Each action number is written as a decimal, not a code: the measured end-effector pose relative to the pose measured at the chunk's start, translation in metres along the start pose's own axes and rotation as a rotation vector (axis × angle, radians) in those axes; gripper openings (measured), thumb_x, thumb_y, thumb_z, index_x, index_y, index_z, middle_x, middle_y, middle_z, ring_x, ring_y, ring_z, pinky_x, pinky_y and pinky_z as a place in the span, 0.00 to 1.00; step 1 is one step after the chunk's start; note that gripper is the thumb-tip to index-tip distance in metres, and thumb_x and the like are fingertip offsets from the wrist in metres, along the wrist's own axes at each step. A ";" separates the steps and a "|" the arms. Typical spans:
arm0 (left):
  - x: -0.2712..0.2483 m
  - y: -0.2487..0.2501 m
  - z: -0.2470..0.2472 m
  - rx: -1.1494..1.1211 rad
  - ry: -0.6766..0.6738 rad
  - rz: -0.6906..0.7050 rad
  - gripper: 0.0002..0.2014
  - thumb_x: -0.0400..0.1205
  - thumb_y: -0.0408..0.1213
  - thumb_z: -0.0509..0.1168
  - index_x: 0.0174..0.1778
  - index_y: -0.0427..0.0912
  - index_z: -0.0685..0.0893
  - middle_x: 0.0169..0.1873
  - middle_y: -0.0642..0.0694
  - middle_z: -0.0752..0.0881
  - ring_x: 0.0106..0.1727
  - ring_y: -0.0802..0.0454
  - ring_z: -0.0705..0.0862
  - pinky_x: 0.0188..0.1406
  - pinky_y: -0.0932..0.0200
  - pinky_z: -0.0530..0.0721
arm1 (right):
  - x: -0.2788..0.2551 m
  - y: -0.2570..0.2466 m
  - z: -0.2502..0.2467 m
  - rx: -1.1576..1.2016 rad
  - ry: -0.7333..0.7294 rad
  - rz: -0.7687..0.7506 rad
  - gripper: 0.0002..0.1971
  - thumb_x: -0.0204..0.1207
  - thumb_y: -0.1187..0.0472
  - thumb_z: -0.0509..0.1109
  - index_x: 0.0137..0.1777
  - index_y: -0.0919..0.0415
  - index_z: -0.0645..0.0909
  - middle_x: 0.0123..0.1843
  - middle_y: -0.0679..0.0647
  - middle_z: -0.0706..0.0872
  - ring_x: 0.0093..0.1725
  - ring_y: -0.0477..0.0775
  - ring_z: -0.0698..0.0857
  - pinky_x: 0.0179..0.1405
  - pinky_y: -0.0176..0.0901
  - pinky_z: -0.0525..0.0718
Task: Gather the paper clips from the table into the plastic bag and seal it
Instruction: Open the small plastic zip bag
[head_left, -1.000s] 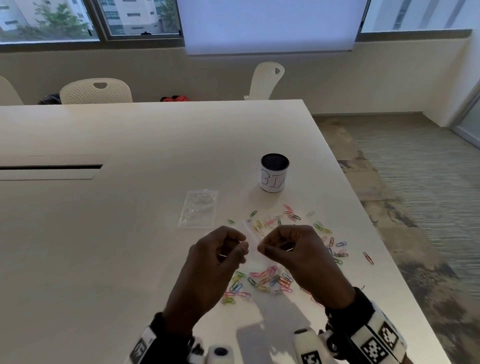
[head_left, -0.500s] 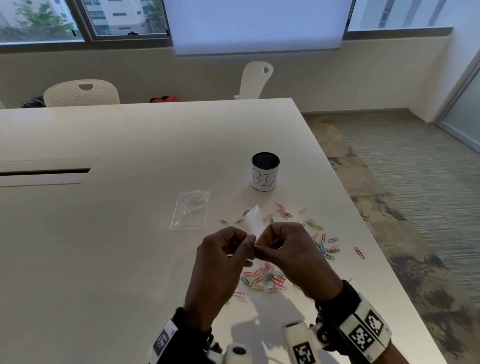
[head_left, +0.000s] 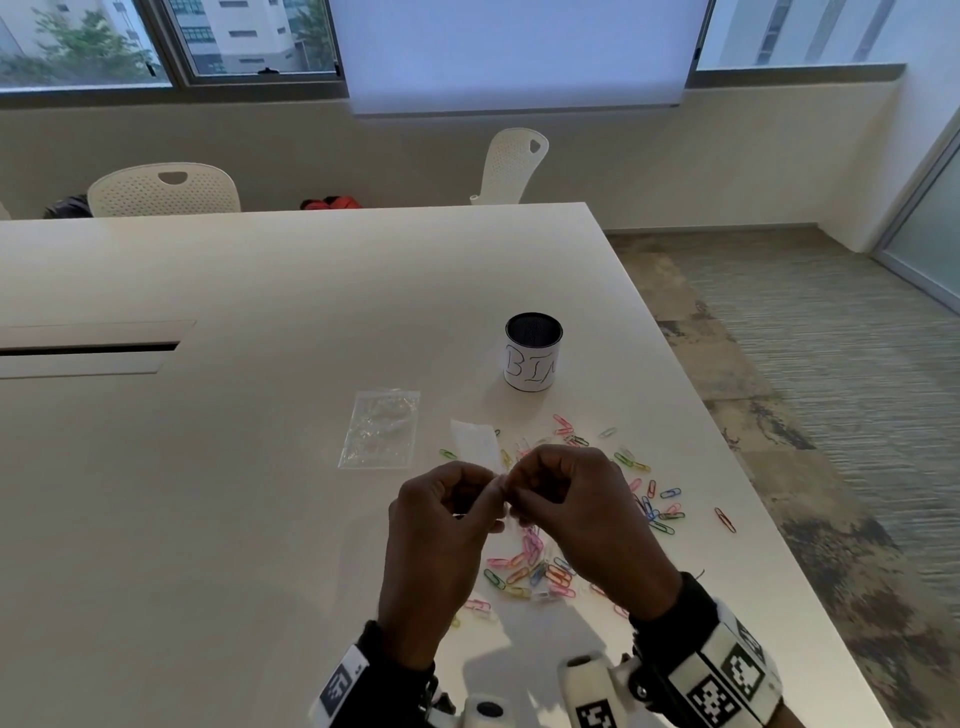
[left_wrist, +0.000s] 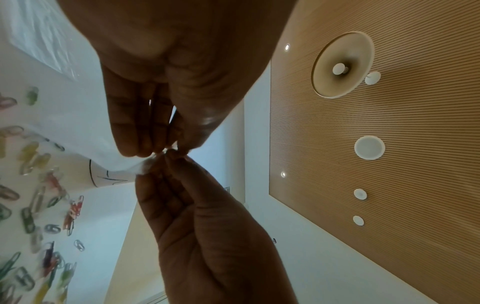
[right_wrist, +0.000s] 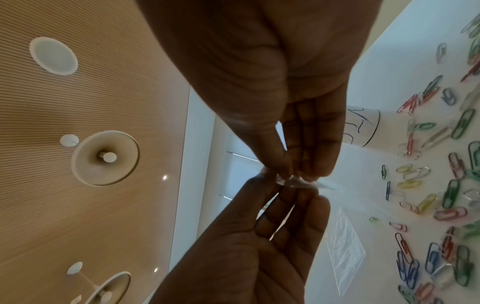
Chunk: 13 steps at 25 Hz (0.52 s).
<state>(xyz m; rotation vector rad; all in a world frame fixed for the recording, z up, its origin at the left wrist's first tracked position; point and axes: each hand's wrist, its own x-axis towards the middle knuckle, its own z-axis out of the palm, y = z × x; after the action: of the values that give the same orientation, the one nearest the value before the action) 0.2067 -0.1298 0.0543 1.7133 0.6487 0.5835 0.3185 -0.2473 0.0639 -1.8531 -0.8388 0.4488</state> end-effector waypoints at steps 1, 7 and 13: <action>0.001 0.000 0.000 0.008 0.014 0.010 0.02 0.82 0.39 0.75 0.47 0.46 0.93 0.36 0.51 0.95 0.38 0.54 0.95 0.46 0.47 0.96 | 0.002 0.001 0.001 -0.003 0.008 -0.001 0.01 0.79 0.63 0.78 0.48 0.57 0.90 0.39 0.52 0.94 0.39 0.48 0.94 0.48 0.49 0.95; 0.010 0.000 -0.001 0.099 0.029 0.088 0.04 0.81 0.36 0.77 0.42 0.50 0.94 0.32 0.55 0.95 0.34 0.60 0.94 0.41 0.52 0.96 | 0.010 0.004 0.002 0.111 -0.007 0.066 0.03 0.78 0.63 0.79 0.46 0.60 0.88 0.39 0.56 0.94 0.39 0.52 0.95 0.46 0.51 0.96; 0.016 -0.001 0.000 0.133 0.035 0.085 0.07 0.81 0.36 0.77 0.39 0.54 0.92 0.32 0.56 0.95 0.33 0.61 0.94 0.41 0.57 0.95 | 0.013 0.010 0.005 0.235 0.036 0.121 0.04 0.79 0.66 0.78 0.45 0.65 0.86 0.38 0.61 0.93 0.39 0.57 0.95 0.43 0.48 0.95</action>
<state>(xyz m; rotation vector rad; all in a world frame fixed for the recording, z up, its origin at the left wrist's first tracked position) 0.2180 -0.1187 0.0537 1.8652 0.6543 0.6431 0.3275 -0.2375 0.0533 -1.6935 -0.6230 0.5642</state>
